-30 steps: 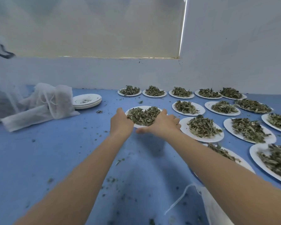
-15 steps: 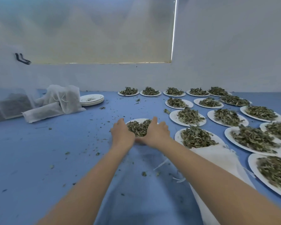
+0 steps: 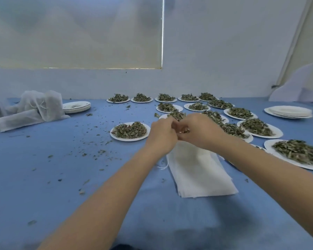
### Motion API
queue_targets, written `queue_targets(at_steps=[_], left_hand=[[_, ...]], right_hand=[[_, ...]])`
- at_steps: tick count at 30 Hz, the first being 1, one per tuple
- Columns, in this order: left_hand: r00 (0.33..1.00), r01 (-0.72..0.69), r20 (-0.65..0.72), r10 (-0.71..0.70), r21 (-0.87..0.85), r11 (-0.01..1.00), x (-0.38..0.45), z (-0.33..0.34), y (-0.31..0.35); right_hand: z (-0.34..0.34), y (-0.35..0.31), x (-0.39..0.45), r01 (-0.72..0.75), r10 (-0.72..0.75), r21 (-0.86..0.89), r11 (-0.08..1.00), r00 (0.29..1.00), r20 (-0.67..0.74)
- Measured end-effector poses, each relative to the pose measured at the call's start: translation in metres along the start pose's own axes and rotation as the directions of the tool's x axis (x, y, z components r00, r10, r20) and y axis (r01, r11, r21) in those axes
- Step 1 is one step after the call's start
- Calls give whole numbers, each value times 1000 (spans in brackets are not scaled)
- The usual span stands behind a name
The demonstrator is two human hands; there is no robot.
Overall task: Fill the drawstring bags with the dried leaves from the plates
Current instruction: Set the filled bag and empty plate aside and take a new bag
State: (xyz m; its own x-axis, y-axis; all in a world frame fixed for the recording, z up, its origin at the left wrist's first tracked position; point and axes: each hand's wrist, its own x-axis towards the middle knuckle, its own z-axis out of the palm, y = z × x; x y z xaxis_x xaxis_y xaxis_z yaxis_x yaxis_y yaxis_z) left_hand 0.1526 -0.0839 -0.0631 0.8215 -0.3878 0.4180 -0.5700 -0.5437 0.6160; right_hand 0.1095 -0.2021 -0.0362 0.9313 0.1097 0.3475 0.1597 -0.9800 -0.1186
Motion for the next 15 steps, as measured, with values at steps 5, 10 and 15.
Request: queue_targets(at_steps=[5, 10, 15], left_hand=[[988, -122, 130, 88, 285, 951, -14, 21, -7], [987, -153, 118, 111, 449, 880, -22, 42, -13], [989, -149, 69, 132, 440, 885, -24, 49, -16]], right_hand=[[8, 36, -36, -16, 22, -62, 998, 995, 96], [28, 51, -47, -35, 52, -216, 976, 996, 73], [34, 52, -44, -53, 39, -248, 967, 997, -61]])
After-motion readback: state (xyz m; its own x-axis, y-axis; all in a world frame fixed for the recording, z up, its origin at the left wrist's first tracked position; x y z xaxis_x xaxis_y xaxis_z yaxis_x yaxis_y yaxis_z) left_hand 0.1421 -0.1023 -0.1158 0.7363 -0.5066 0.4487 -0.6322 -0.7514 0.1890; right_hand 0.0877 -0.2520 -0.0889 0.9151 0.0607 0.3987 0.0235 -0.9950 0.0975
